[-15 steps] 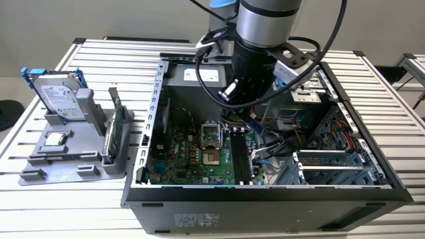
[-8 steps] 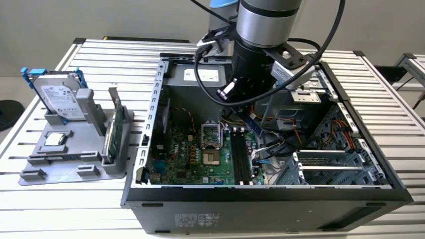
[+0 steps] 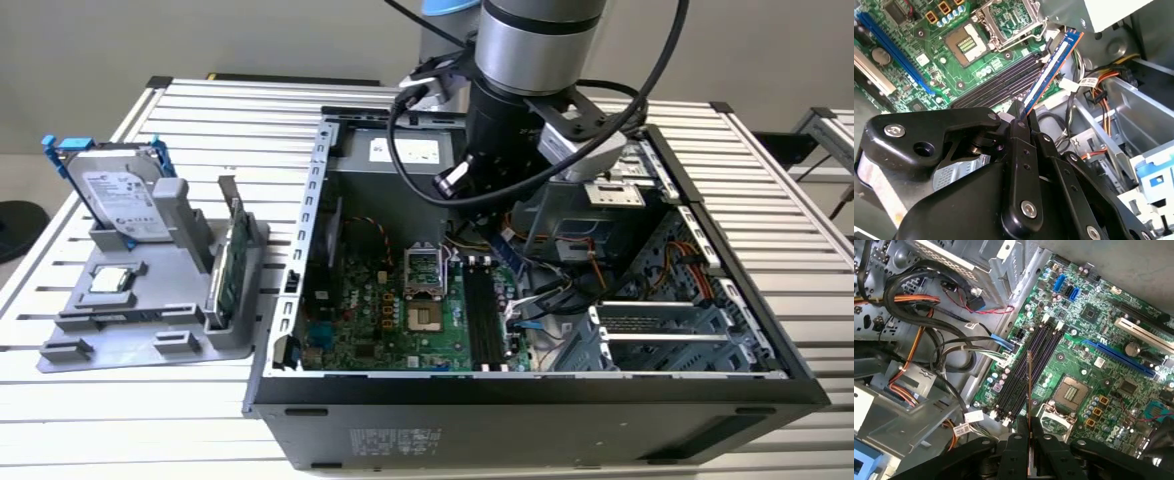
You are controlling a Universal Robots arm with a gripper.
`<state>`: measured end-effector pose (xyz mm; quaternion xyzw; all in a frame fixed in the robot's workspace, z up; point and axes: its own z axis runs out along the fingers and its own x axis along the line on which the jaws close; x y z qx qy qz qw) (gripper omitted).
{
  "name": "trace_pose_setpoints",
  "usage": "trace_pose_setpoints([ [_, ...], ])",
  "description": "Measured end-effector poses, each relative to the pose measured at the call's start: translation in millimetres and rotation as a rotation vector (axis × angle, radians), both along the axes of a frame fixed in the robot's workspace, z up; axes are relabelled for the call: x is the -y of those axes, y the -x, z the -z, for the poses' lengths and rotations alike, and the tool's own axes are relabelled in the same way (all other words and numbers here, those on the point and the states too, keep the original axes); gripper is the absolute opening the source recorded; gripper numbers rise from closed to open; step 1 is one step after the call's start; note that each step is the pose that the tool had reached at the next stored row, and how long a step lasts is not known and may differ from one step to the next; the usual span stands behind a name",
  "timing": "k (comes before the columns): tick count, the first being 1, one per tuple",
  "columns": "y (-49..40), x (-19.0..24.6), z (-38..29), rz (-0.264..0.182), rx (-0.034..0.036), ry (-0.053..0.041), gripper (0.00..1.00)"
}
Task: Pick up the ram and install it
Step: 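Insert the ram into the slot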
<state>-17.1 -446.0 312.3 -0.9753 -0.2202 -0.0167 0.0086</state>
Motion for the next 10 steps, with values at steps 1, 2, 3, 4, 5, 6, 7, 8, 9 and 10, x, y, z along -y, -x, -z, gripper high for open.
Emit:
trace_pose_setpoints([
  [1,0.0,0.0,0.0,0.012,-0.0001,0.0000,0.00],
  [2,0.0,0.0,0.0,0.024,0.0000,-0.0001,0.00],
  [3,0.0,0.0,0.0,0.035,0.0000,-0.0001,0.00],
  [4,0.0,0.0,0.0,0.048,0.0000,-0.0002,0.00],
  [5,0.0,0.0,0.0,0.060,0.0000,-0.0003,0.00],
  [6,0.0,0.0,0.0,0.071,0.0000,-0.0003,0.00],
  [7,0.0,0.0,0.0,0.083,0.0000,-0.0004,0.00],
  [8,0.0,0.0,0.0,0.095,-0.0001,-0.0004,0.00],
  [9,0.0,0.0,0.0,0.108,0.0000,-0.0005,0.00],
  [10,0.0,0.0,0.0,0.121,0.0000,-0.0005,0.00],
])
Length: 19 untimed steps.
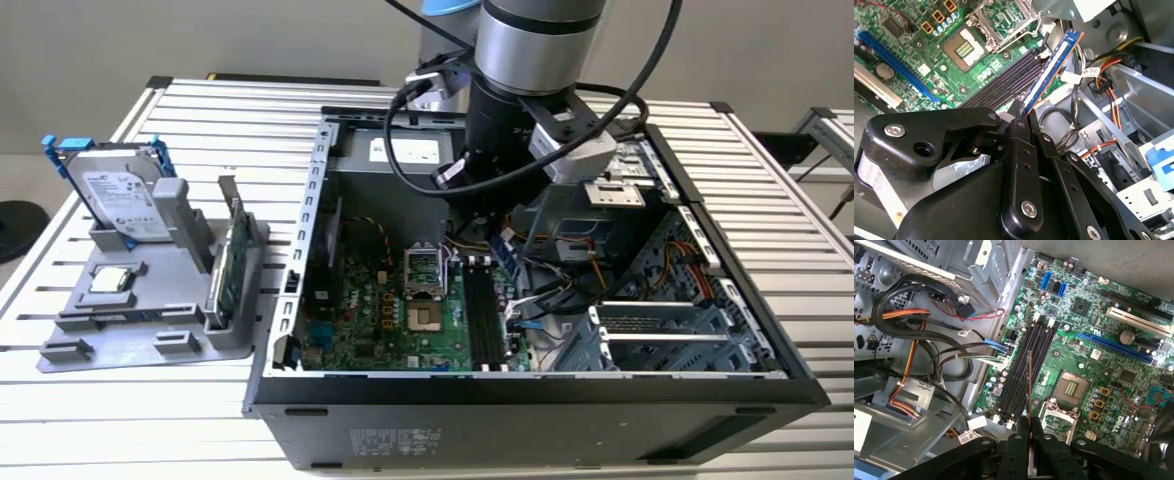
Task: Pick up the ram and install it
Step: 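Insert the ram into the slot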
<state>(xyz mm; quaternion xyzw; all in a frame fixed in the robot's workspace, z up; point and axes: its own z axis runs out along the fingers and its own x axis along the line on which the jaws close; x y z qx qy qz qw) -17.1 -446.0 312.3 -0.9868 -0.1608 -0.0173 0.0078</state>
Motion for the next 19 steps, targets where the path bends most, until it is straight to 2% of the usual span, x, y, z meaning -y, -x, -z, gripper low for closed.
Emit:
trace_pose_setpoints([
  [19,0.0,0.0,0.8,0.250,0.0000,0.0000,0.00],
])
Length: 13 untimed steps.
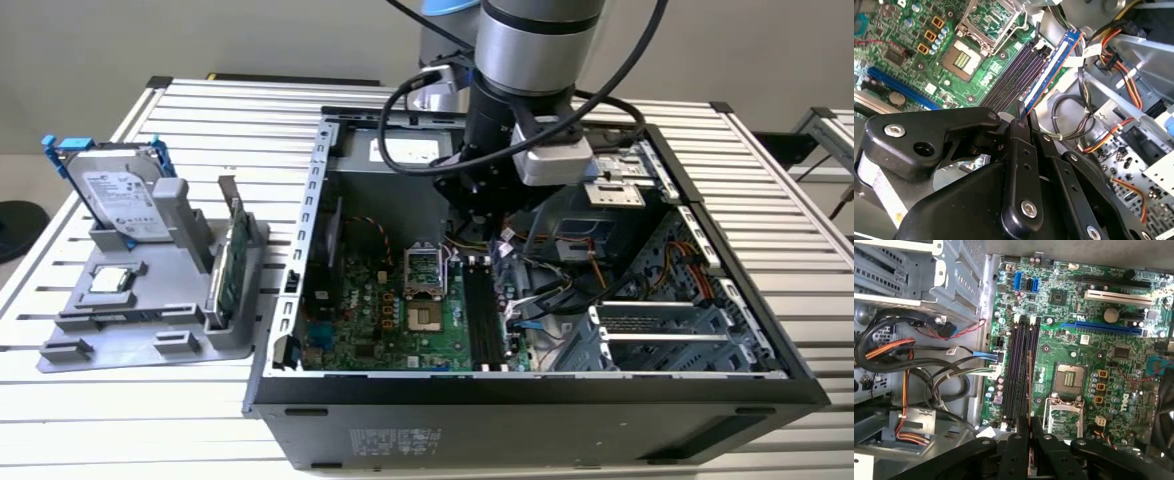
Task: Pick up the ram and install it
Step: 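Insert the ram into the slot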
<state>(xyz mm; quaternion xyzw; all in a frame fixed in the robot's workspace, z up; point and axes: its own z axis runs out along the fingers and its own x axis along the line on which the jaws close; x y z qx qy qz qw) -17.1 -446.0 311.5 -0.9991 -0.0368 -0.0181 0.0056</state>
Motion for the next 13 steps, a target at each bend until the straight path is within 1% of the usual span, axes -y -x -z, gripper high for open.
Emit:
trace_pose_setpoints([
  [9,0.0,0.0,0.9,0.136,-0.0001,0.0001,0.00],
  [13,0.0,0.0,2.0,0.188,0.0001,-0.0004,0.00],
])
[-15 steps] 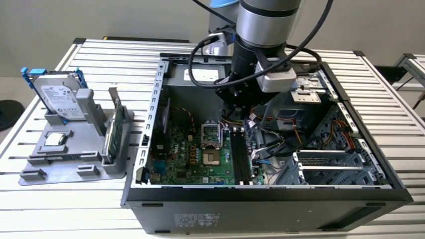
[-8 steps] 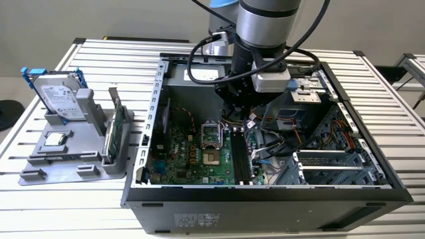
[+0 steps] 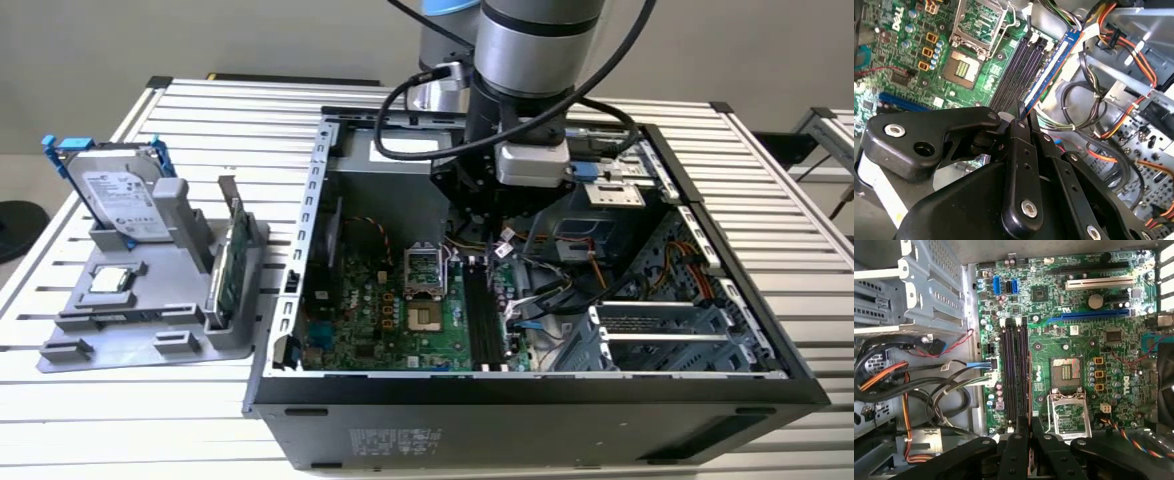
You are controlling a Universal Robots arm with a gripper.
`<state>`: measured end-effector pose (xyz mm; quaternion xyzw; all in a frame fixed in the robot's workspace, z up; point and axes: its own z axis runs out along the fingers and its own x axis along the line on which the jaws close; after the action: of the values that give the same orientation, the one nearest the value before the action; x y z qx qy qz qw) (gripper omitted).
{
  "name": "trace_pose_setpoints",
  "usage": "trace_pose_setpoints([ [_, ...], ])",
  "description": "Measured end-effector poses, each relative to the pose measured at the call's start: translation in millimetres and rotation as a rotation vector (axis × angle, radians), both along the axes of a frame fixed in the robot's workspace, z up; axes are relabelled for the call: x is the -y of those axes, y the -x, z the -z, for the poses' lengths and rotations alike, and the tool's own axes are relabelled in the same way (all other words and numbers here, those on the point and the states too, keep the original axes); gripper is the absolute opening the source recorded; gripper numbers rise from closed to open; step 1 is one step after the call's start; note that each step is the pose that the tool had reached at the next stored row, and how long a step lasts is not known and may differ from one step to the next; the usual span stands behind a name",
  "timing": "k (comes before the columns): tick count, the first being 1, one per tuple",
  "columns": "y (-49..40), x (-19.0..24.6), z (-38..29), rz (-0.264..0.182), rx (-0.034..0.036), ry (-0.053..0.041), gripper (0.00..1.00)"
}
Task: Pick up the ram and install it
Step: 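Insert the ram into the slot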
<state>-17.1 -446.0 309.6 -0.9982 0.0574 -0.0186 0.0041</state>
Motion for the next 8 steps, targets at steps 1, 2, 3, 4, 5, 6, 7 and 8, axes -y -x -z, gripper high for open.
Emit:
trace_pose_setpoints([
  [1,0.0,0.0,0.2,0.011,-0.0001,0.0004,0.00],
  [2,0.0,0.0,0.1,0.012,-0.0002,0.0005,0.00],
  [3,0.0,0.1,0.1,0.012,-0.0002,0.0005,0.00],
  [4,-0.1,0.1,0.4,0.012,-0.0002,0.0006,0.00],
  [5,-0.6,0.1,1.4,0.009,-0.0002,0.0005,0.00],
  [6,-1.1,0.1,2.3,-0.001,-0.0001,0.0004,0.00],
  [7,-1.5,0.1,2.7,-0.016,-0.0002,0.0006,0.00],
  [8,-1.8,0.1,3.4,-0.030,-0.0001,0.0004,0.00],
])
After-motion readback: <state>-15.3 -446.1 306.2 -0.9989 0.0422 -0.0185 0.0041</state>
